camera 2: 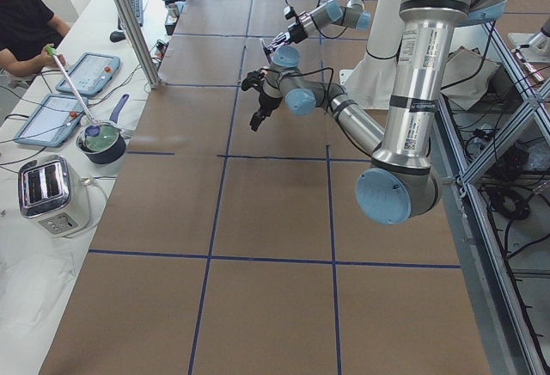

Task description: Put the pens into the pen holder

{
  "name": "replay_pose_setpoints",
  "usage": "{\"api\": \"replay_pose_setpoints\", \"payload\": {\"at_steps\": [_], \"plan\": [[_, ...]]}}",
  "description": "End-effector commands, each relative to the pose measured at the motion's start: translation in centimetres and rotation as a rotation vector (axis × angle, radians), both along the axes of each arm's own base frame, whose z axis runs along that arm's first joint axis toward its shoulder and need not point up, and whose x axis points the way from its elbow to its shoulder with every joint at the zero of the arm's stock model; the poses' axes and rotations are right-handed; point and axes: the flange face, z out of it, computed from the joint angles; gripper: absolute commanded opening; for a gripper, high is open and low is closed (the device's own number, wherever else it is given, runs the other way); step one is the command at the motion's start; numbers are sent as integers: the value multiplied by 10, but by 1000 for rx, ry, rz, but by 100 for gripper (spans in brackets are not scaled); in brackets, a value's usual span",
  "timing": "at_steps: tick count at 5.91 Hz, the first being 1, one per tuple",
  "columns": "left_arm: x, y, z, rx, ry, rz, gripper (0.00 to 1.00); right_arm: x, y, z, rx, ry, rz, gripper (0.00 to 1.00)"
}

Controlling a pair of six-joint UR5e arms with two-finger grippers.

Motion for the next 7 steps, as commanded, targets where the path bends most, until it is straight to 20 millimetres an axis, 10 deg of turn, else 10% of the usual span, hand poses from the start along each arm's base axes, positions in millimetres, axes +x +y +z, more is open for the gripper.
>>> {"api": "replay_pose_setpoints", "payload": {"at_steps": [1,2,4,7], "plan": [[0,0,0,-1,-1,0,100,-6,7,-10,2,-14,-17,58],[0,0,1,-2,-2,0,100,-4,8,-15,4,-25,-18,94],[4,-2,12,-7,-21,11,100,33,-8,-32,-11,-46,-236,98],[-6,-23,55,-41,-89,77,100,117,-93,73,-167,84,-513,98]]}}
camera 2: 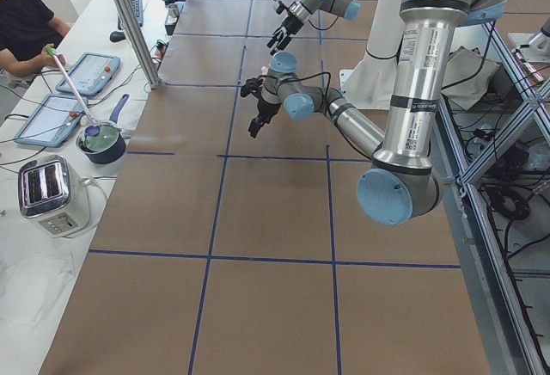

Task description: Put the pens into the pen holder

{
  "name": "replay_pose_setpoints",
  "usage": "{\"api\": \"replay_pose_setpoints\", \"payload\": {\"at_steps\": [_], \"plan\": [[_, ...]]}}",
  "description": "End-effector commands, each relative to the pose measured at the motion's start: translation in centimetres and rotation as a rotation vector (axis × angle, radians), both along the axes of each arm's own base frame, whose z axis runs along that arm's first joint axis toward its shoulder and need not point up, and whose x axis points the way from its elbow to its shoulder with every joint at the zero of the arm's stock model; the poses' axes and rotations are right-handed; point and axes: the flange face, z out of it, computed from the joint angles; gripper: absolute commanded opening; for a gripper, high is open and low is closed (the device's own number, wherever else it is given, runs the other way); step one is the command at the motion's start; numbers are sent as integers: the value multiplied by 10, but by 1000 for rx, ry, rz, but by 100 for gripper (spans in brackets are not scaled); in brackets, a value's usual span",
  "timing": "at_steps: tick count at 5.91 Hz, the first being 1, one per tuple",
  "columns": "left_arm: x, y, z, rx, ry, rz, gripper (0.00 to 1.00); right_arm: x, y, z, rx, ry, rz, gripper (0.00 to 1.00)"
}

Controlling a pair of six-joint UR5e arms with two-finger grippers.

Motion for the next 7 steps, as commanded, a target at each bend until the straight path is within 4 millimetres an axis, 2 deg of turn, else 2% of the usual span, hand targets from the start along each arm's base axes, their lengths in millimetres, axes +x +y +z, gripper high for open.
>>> {"api": "replay_pose_setpoints", "payload": {"at_steps": [1,2,3,4,5,6,7], "plan": [[-34,-32,38,-107,14,54,100,68,-48,86,-143,84,-154,99],[-70,-55,60,-122,29,103,100,110,-63,131,-190,133,-232,99],[-120,-72,94,-167,58,111,100,172,-86,171,-274,132,-282,99],[-168,-82,122,-196,63,74,100,235,-101,213,-280,161,-314,99],[-232,-74,163,-231,39,-6,100,307,-119,260,-323,162,-299,99],[-283,-63,187,-280,40,-99,100,374,-135,318,-370,160,-279,99],[-301,-60,194,-362,54,-132,100,438,-137,371,-350,213,-264,99]]}}
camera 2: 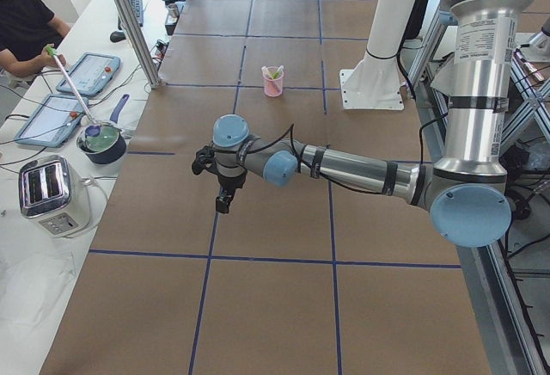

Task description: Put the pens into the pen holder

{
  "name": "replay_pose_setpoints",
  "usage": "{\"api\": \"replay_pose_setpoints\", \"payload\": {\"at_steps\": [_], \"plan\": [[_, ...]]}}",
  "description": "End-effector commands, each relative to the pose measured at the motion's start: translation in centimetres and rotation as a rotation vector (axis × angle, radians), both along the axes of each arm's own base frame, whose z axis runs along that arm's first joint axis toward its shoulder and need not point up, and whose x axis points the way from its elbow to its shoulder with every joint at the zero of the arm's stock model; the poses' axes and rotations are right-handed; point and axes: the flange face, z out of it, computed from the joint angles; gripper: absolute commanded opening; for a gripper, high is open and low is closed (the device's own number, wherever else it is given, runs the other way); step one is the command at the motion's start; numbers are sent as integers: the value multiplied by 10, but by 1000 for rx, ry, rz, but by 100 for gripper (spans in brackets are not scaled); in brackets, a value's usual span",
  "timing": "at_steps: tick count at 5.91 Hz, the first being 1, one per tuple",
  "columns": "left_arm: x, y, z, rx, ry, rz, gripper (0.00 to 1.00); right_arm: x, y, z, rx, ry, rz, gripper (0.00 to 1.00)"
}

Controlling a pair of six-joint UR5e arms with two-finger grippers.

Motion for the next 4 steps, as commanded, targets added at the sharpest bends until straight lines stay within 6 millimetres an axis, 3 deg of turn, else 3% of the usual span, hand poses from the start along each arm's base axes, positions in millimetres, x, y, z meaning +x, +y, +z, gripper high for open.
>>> {"api": "replay_pose_setpoints", "payload": {"at_steps": [1,2,3,4], "plan": [[-46,11,10,-146,36,-78,100,109,2,97,33,72,-26,99],[-82,20,14,-168,44,-148,100,145,9,126,39,80,-82,99],[-111,32,4,-136,44,-182,100,189,25,146,47,101,-136,99],[-111,34,16,-182,23,-140,100,195,30,155,-12,108,-167,100]]}}
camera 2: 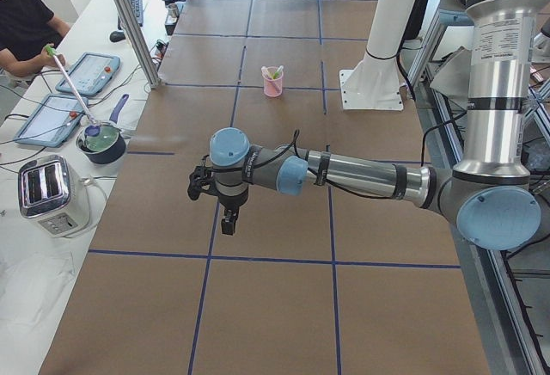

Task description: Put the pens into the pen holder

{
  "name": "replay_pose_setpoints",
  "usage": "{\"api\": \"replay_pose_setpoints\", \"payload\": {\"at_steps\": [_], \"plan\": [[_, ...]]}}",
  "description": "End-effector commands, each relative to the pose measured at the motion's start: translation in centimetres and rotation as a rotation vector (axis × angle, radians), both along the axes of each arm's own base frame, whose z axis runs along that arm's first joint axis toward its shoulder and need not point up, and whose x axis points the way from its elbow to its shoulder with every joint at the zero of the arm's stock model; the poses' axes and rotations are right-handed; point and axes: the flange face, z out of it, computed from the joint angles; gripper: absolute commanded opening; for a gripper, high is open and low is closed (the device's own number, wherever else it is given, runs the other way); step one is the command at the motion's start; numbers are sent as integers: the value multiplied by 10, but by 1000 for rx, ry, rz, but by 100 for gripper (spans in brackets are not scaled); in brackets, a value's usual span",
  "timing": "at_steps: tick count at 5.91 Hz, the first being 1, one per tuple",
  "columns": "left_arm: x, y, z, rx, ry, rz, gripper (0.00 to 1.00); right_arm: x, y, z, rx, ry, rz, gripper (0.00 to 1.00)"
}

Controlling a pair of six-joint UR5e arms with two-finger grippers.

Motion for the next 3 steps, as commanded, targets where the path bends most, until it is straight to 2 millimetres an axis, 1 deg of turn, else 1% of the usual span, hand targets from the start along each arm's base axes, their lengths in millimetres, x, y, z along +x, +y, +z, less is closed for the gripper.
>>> {"api": "replay_pose_setpoints", "payload": {"at_steps": [1,2,3], "plan": [[-9,11,8,-8,-13,68,100,22,26,32,-79,-4,-28,100],[-8,12,21,-35,-16,72,100,26,56,55,-114,-7,-15,100],[-7,25,38,-69,-14,73,100,26,62,55,-101,-5,-15,100]]}}
